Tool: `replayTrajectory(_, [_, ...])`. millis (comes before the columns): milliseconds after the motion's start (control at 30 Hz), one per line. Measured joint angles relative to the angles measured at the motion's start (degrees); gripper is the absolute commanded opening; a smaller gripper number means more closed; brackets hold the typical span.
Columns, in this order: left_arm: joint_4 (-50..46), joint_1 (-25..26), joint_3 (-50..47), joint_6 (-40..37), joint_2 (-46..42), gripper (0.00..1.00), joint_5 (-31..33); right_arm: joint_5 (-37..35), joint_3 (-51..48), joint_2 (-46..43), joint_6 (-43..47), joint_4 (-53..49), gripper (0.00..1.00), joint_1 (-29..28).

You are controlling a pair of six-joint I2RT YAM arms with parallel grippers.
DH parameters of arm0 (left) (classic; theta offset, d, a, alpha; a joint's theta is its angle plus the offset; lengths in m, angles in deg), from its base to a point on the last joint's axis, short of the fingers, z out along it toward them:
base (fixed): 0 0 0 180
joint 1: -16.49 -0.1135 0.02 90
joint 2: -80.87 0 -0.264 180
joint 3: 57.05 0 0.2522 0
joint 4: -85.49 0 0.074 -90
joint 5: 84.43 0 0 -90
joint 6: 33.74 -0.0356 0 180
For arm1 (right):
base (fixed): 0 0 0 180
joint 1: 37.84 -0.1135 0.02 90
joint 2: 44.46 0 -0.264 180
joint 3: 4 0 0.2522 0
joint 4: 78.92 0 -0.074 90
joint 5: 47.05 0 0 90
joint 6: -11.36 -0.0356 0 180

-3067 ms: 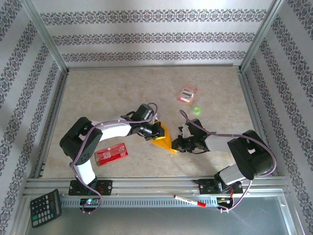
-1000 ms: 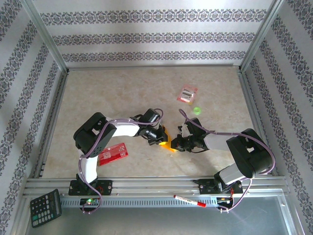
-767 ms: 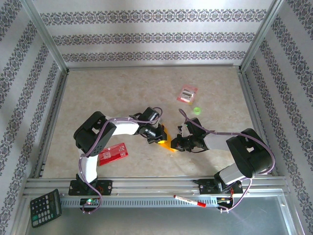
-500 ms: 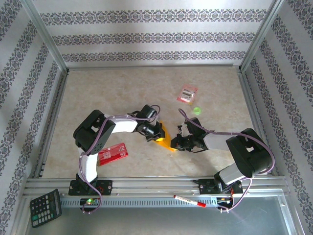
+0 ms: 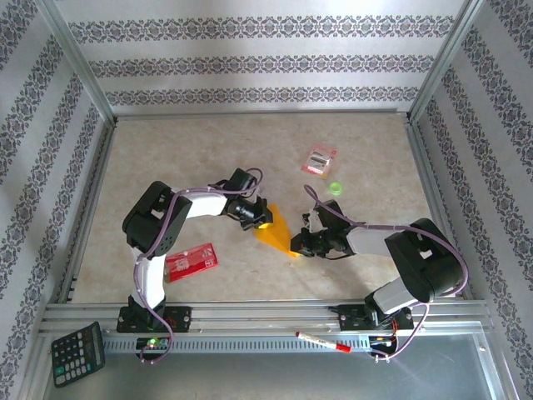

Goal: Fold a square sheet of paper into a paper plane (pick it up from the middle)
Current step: Fourth fold the wing at the center of the table.

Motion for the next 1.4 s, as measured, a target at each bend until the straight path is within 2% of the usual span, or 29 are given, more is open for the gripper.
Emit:
replayTrajectory(267, [-0.9, -3.6, 1.6, -1.5, 1.0, 0.0, 0.2, 0.0, 0.0, 0.0, 0.0, 0.0, 0.0, 0.0])
replayTrajectory(900, [-1.4, -10.1, 6.1, -2.7, 5.0, 0.03, -4.6, -0.8, -0.3, -0.1, -0.9, 1.1, 0.0, 0.0])
replayTrajectory(1133, [-1.4, -14.3, 7.2, -3.4, 5.2, 0.05, -2.1, -0.8, -0.3, -0.2, -0.9, 1.1, 0.0, 0.0])
replayTrajectory(1300, [-0.8, -15.8, 5.6, -3.2, 2.7, 0.12, -0.1, -1.0, -0.4, -1.3, -0.8, 0.1, 0.0, -0.1])
replayTrajectory(1400, [-0.3, -15.3, 1.9, -3.1, -2.3, 0.18, 0.0, -1.9, -1.2, -4.5, -0.2, -2.5, 0.11, -0.7])
